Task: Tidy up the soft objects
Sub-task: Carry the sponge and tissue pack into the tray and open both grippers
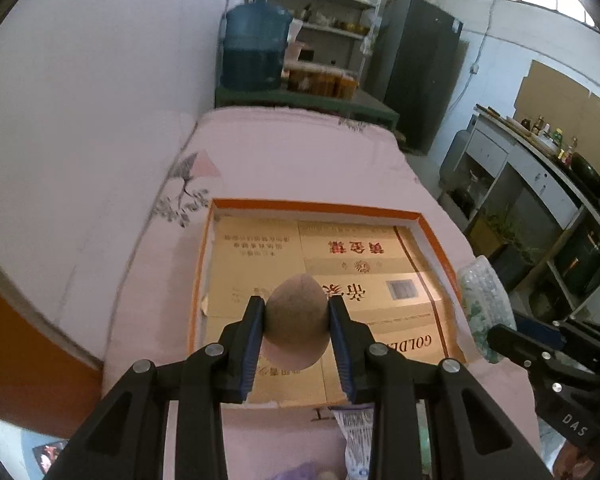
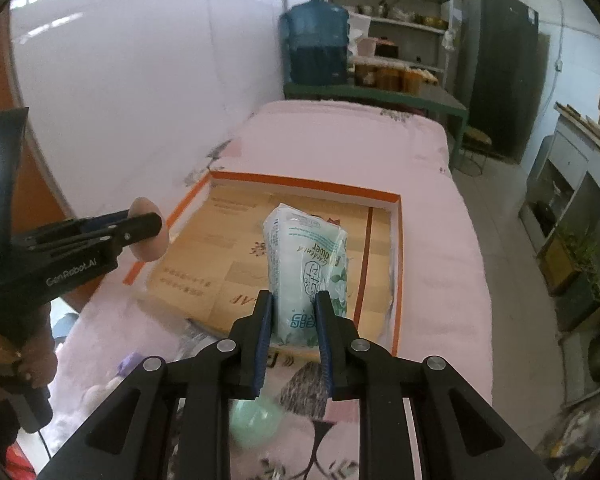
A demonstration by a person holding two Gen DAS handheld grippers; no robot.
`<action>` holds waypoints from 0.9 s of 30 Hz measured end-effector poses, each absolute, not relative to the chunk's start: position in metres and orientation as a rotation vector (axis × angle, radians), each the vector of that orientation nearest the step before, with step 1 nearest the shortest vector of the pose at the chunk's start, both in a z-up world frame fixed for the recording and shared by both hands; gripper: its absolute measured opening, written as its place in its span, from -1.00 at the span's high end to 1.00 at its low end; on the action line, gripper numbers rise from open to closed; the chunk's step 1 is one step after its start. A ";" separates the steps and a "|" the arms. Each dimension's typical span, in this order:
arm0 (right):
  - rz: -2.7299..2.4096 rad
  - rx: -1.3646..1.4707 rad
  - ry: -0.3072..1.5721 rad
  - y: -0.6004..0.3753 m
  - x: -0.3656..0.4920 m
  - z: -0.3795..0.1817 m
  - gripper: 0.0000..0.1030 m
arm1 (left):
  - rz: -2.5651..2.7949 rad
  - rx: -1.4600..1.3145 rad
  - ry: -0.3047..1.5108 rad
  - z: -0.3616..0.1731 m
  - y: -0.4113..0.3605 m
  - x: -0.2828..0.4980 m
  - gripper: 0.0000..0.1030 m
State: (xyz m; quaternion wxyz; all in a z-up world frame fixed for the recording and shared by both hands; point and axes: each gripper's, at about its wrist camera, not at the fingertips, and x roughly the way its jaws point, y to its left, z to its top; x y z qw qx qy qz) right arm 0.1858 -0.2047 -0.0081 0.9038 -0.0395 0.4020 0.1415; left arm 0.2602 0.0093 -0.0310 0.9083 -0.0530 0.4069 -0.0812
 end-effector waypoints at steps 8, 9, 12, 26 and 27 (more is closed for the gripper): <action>0.273 -0.044 0.918 -0.205 0.227 -0.039 0.58 | -0.167 -0.119 0.904 -0.058 0.007 0.287 0.37; 0.272 -0.043 0.926 -0.205 0.230 -0.042 0.58 | -0.169 -0.123 0.913 -0.062 0.006 0.290 0.37; 0.264 -0.039 0.944 -0.204 0.236 -0.052 0.58 | -0.167 -0.124 0.924 -0.069 0.006 0.294 0.37; 0.221 -0.064 0.993 -0.203 0.253 -0.075 0.58 | -0.167 -0.132 0.945 -0.088 0.009 0.304 0.37; 0.219 -0.069 0.994 -0.202 0.253 -0.076 0.58 | -0.168 -0.131 0.950 -0.090 0.008 0.304 0.37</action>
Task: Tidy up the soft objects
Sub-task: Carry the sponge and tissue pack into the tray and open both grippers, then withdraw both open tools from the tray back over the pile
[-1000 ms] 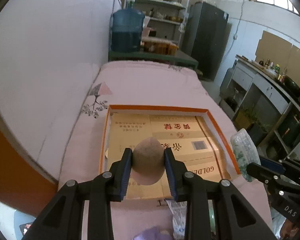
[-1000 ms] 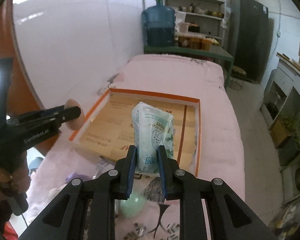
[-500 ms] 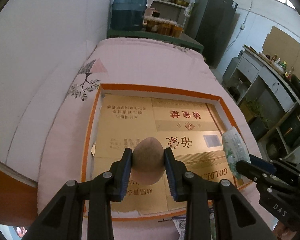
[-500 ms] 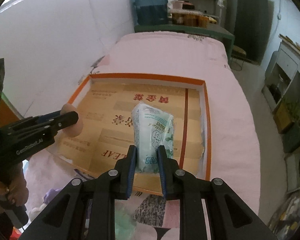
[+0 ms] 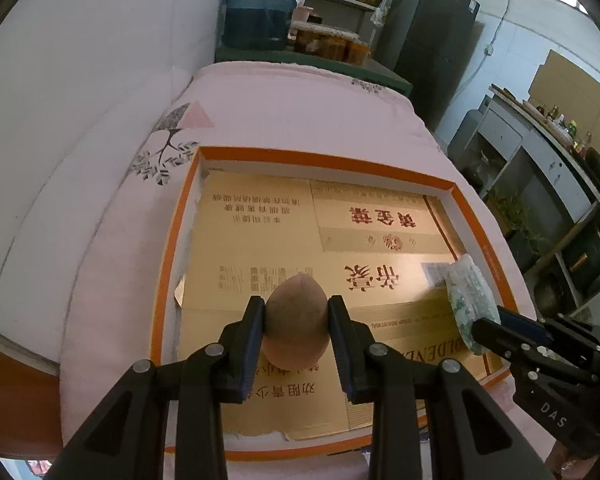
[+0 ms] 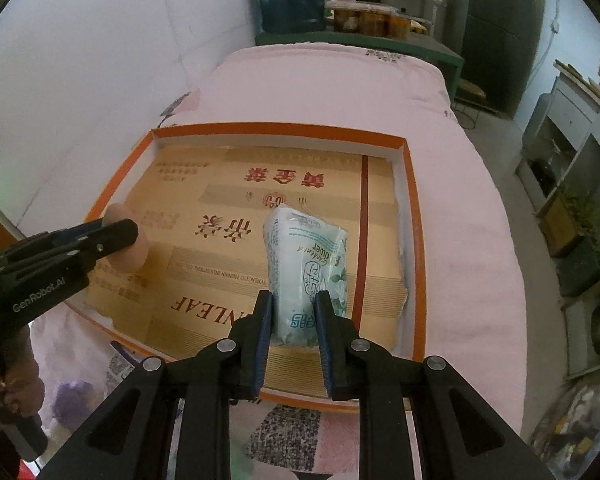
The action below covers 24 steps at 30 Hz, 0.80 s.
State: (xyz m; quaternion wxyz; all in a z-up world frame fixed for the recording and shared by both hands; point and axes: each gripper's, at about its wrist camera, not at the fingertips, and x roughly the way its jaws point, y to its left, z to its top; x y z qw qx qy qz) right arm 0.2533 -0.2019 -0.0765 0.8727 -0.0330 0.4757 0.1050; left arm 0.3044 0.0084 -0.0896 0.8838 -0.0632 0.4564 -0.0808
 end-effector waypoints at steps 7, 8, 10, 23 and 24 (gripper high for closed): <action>0.219 -0.070 0.989 -0.201 0.253 -0.081 0.51 | -0.189 -0.183 0.962 -0.098 0.015 0.309 0.31; 0.221 -0.063 0.989 -0.202 0.254 -0.081 0.48 | -0.193 -0.187 0.962 -0.098 0.016 0.309 0.30; 0.223 -0.042 0.997 -0.204 0.254 -0.084 0.23 | -0.196 -0.162 0.965 -0.099 0.014 0.309 0.14; 0.221 0.012 0.990 -0.212 0.243 -0.087 -0.21 | -0.198 -0.103 0.852 -0.074 0.009 0.290 -0.18; 0.222 0.015 0.987 -0.213 0.242 -0.086 -0.21 | -0.199 -0.096 0.833 -0.071 0.008 0.286 -0.18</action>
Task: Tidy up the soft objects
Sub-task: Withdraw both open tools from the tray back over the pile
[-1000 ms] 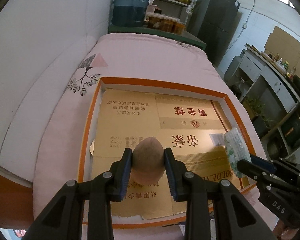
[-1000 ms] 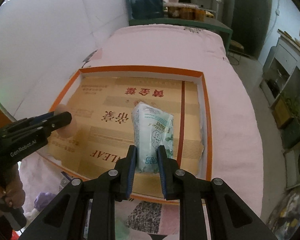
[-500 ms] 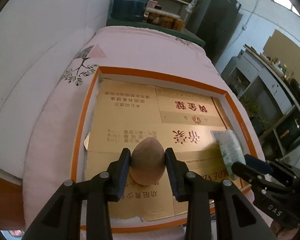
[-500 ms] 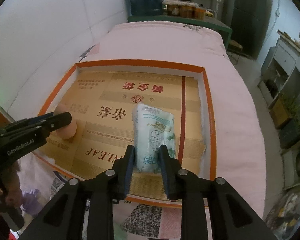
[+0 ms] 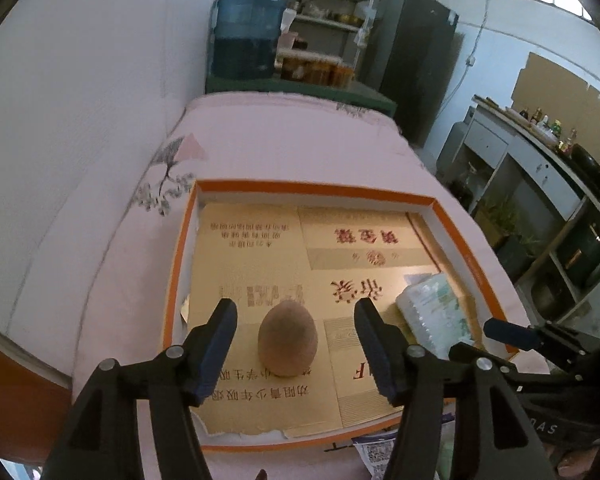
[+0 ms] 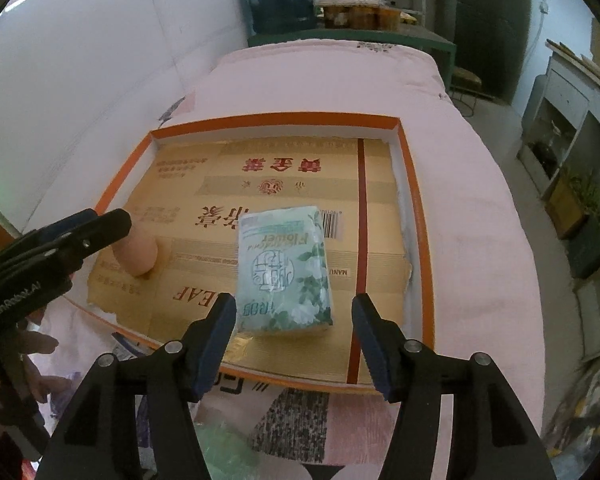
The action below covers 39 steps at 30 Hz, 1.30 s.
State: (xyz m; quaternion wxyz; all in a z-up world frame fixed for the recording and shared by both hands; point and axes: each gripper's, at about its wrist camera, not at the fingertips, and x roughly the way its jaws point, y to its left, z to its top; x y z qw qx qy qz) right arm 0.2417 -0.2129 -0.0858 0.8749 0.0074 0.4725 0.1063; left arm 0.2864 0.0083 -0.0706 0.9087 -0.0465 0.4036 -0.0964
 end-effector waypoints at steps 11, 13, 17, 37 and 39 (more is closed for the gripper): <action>0.235 0.040 0.949 -0.217 0.218 -0.069 -0.21 | -0.187 -0.054 0.801 -0.044 0.002 0.266 -0.18; 0.237 0.039 0.941 -0.216 0.213 -0.066 -0.21 | -0.170 -0.037 0.785 -0.041 0.002 0.260 -0.18; 0.240 0.037 0.923 -0.215 0.202 -0.060 -0.21 | -0.158 -0.049 0.740 -0.032 0.005 0.247 -0.18; 0.231 0.091 0.822 -0.218 0.117 -0.034 -0.21 | -0.167 -0.048 0.605 -0.002 0.013 0.173 -0.18; 0.226 0.090 0.804 -0.218 0.107 -0.030 -0.21 | -0.161 -0.042 0.586 0.000 0.013 0.164 -0.18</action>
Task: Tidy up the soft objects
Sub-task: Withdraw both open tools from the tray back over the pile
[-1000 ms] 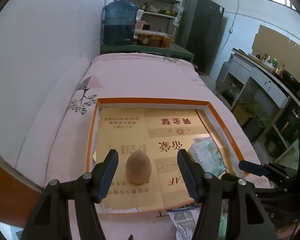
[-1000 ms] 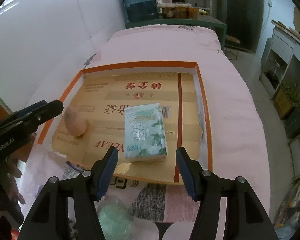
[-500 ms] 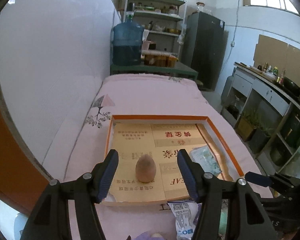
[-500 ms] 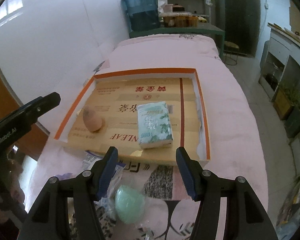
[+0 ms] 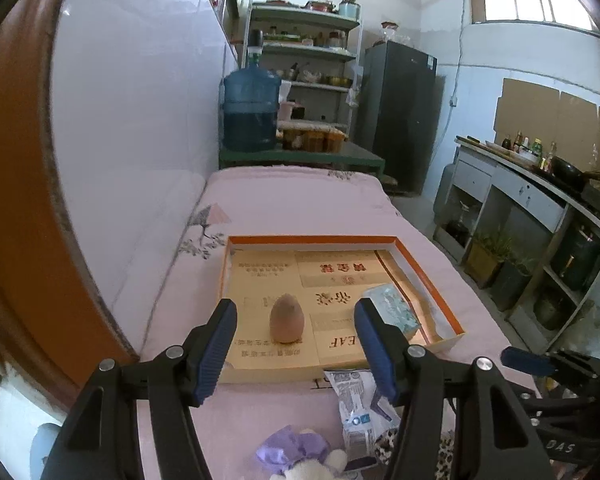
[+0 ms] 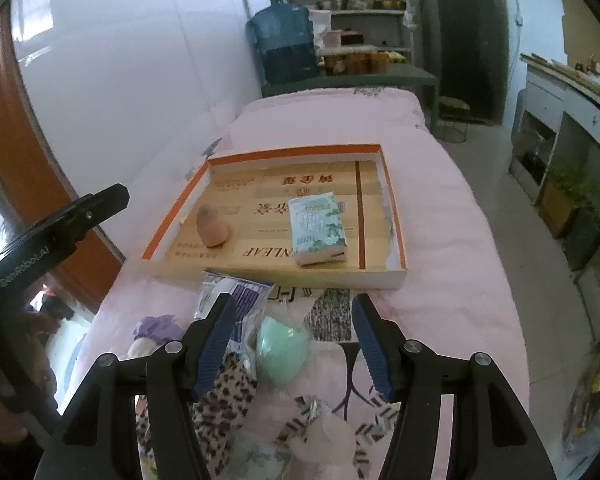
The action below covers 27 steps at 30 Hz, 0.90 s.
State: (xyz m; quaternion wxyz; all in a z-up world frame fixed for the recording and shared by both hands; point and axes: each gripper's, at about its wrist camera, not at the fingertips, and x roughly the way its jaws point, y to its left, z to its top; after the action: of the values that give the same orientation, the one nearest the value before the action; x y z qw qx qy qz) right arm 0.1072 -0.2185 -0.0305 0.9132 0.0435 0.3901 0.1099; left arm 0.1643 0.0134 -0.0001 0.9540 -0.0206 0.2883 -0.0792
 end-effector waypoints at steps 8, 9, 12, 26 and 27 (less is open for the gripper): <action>0.212 0.079 0.731 -0.216 0.066 -0.017 -0.21 | -0.119 -0.016 0.520 0.010 0.016 0.125 -0.18; 0.212 0.078 0.725 -0.216 0.061 -0.016 -0.21 | -0.112 -0.023 0.520 0.010 0.017 0.120 -0.18; 0.209 0.089 0.707 -0.217 0.048 -0.014 -0.21 | -0.104 -0.046 0.530 0.011 0.020 0.108 -0.11; 0.206 0.131 0.674 -0.231 0.000 -0.006 -0.21 | -0.189 -0.082 0.544 0.015 0.020 0.057 -0.10; 0.206 0.133 0.671 -0.232 -0.003 -0.006 -0.21 | -0.193 -0.082 0.542 0.015 0.020 0.053 -0.10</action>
State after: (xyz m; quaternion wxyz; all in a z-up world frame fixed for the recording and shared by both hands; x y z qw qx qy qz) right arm -0.0034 -0.2324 -0.0057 0.9368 0.0653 0.3286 0.1011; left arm 0.0534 0.0199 0.0148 0.9581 -0.0404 0.2672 -0.0949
